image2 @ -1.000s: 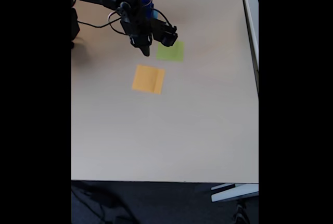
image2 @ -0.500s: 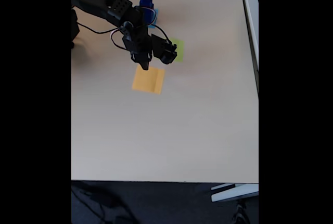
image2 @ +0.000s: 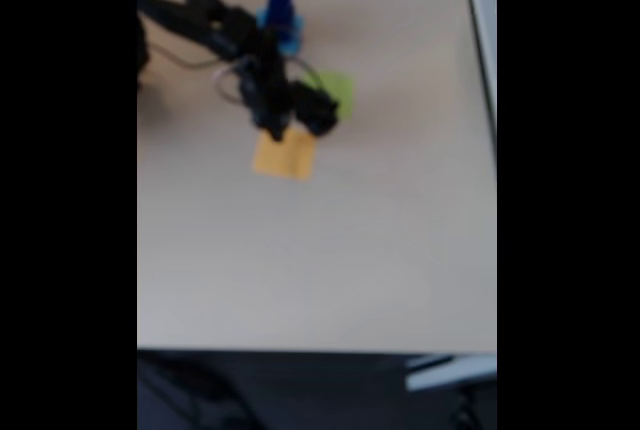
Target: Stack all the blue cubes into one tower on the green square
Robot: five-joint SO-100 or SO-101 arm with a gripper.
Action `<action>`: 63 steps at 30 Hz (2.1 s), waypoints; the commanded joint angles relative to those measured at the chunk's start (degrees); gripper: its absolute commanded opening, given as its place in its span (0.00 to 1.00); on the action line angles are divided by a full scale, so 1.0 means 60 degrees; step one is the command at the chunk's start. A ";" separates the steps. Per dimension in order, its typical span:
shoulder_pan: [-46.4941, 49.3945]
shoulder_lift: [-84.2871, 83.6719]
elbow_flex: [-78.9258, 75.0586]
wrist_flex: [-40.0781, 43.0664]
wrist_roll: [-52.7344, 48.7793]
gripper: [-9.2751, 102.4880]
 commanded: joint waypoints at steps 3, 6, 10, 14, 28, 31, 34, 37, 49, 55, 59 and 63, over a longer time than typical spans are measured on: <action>0.0029 0.0088 -0.0249 -0.0337 0.0117 0.11; 0.0015 0.0117 -0.0249 -0.0352 0.0103 0.13; 0.0044 0.0117 -0.0249 -0.0366 0.0117 0.14; 0.0059 0.0117 -0.0249 -0.0366 0.0132 0.14; -0.0688 0.0396 -0.1743 -0.0586 -0.0703 0.18; -0.1040 0.0659 -0.1992 -0.0483 -0.0352 0.18; -0.1289 0.0732 -0.2227 0.0044 0.0088 0.18; -0.1450 0.0806 -0.2256 0.0132 0.0352 0.18; -0.2344 0.1904 -0.2783 0.1260 0.1670 0.18; -0.3735 0.2842 -0.2827 0.2505 0.4072 0.18; -0.4805 0.3545 -0.2344 0.2930 0.5610 0.17; -0.5728 0.3853 -0.2402 0.3281 0.6606 0.14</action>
